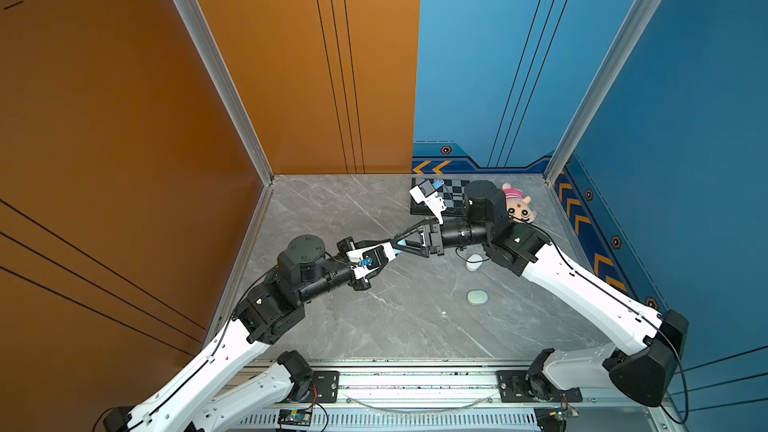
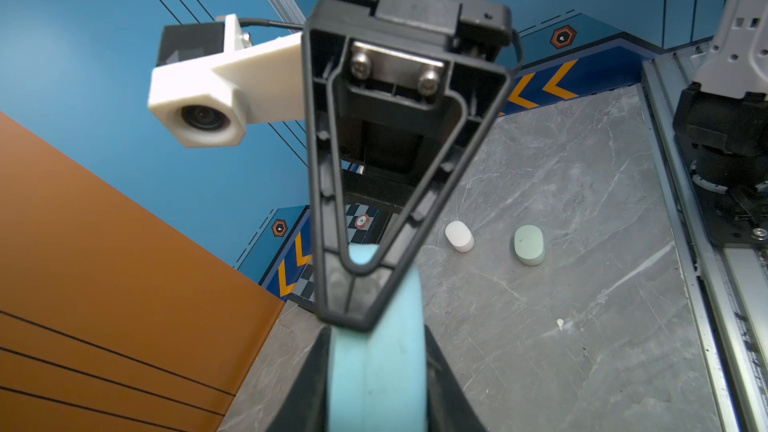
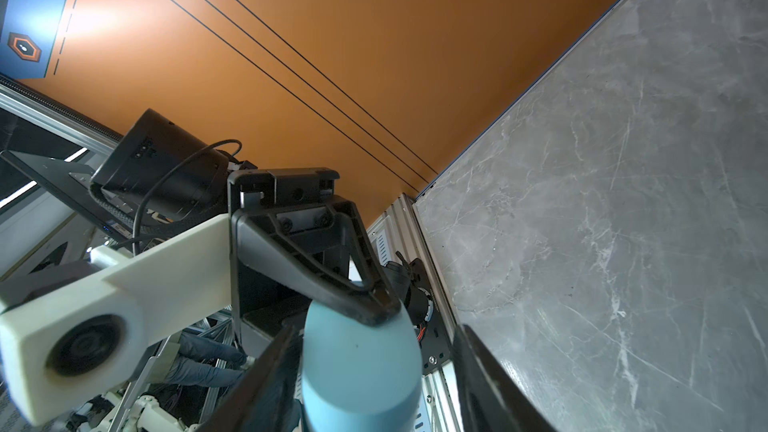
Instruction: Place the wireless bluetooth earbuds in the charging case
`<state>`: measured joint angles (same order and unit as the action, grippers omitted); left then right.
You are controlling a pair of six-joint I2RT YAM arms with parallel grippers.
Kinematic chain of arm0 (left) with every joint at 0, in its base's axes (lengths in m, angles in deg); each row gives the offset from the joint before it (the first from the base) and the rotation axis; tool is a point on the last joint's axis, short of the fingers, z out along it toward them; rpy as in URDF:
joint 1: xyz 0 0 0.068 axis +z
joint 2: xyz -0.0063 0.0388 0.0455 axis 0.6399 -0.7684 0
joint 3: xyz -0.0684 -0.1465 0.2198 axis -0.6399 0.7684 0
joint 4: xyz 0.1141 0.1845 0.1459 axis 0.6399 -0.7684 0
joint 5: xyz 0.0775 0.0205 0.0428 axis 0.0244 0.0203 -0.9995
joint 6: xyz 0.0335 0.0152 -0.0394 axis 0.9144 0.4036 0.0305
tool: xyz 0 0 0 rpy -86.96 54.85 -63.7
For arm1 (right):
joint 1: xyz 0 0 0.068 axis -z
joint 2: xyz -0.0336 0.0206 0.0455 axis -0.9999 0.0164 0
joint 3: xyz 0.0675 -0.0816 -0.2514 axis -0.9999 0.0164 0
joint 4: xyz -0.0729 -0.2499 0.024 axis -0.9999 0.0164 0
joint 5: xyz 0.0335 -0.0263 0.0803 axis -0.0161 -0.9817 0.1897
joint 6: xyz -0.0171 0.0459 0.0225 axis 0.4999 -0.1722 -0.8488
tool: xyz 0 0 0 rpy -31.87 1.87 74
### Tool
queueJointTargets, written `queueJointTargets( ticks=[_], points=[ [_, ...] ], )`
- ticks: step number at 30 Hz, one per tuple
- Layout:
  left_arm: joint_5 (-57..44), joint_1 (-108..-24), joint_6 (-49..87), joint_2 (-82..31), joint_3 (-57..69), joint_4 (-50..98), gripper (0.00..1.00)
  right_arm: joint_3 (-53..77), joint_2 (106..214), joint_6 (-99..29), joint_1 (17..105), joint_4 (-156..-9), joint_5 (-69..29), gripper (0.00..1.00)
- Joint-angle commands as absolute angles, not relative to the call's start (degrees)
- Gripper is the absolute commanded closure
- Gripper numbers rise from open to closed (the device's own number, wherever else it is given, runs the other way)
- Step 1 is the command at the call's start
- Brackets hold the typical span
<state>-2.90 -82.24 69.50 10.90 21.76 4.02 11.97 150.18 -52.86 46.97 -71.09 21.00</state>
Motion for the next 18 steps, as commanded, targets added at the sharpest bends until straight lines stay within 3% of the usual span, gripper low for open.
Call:
queueJointTargets(
  ticks=[1, 18],
  points=[
    [-3.7, -82.9, 69.9, 11.1, 21.0, 5.7, 0.93, 11.0, 150.5, -53.8, 46.4, -73.5, 23.3, 0.43],
    [-4.7, -83.2, 69.6, 11.7, 21.3, 5.8, 0.93, 11.4, 148.7, -54.5, 48.5, -74.0, 23.4, 0.44]
  ],
)
